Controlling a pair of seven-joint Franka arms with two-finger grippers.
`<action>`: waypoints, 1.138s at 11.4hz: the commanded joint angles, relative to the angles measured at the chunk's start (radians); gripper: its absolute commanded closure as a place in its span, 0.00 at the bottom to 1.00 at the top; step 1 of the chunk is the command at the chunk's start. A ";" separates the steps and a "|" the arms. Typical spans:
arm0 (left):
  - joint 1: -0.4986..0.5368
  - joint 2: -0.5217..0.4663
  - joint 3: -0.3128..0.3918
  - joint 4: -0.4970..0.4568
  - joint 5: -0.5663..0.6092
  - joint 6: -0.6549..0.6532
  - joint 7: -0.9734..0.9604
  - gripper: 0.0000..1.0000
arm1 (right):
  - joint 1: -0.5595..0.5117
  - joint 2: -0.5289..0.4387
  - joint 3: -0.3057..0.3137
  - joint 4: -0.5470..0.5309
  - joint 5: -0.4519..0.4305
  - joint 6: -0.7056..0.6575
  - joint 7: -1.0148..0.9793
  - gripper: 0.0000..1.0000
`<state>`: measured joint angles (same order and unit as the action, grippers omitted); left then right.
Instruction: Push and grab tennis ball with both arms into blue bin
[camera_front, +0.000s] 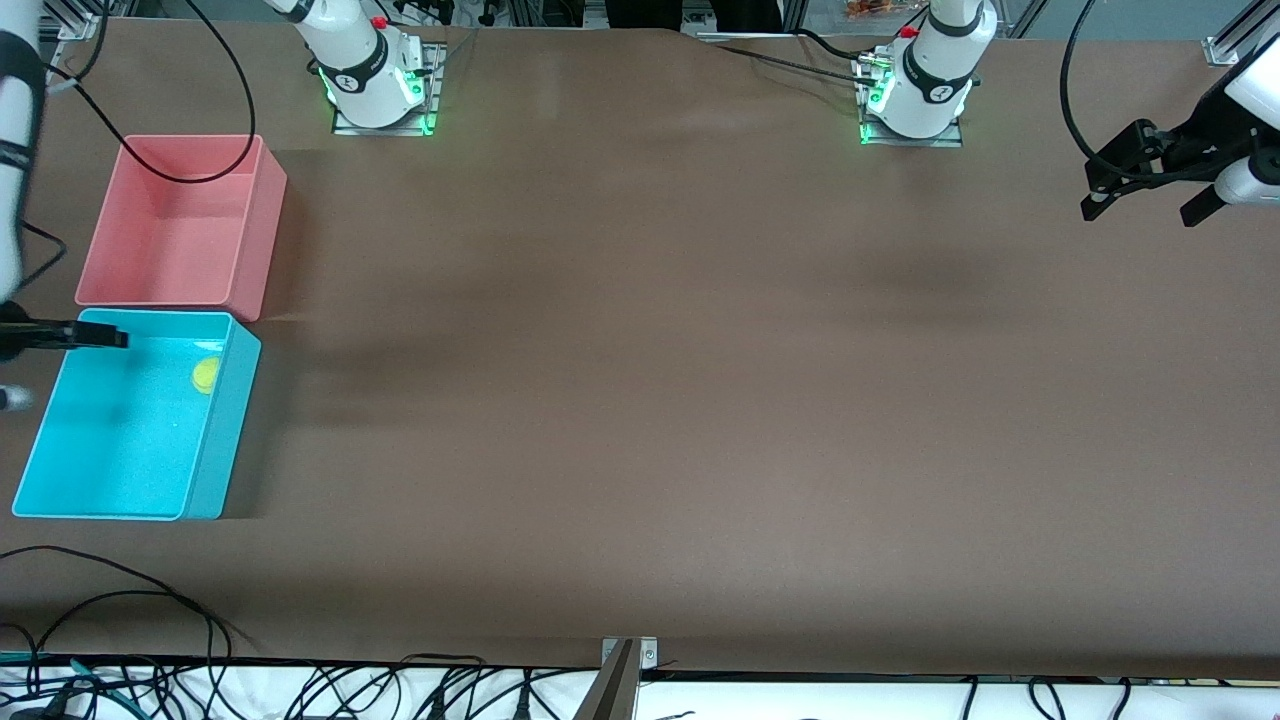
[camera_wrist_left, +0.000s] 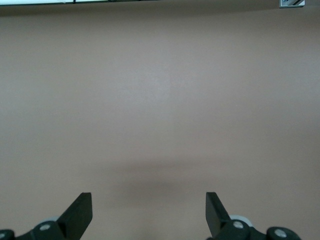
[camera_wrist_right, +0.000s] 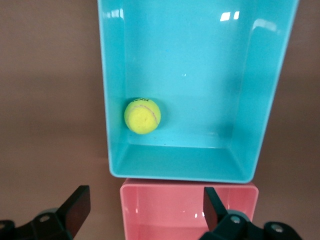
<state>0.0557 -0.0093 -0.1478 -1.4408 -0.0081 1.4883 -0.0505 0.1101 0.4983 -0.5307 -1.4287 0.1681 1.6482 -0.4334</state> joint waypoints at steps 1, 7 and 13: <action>0.000 0.008 -0.010 0.030 0.005 -0.019 0.003 0.00 | 0.000 -0.089 0.008 0.066 0.011 -0.128 0.099 0.00; 0.012 0.006 0.002 0.028 -0.027 -0.020 0.020 0.00 | -0.055 -0.391 0.301 -0.122 -0.151 -0.013 0.216 0.00; 0.018 0.009 0.013 0.028 -0.015 -0.019 0.021 0.00 | -0.066 -0.541 0.423 -0.320 -0.157 0.038 0.390 0.00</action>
<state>0.0675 -0.0090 -0.1352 -1.4384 -0.0160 1.4866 -0.0506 0.0651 0.0466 -0.1202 -1.6674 0.0269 1.7173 -0.0466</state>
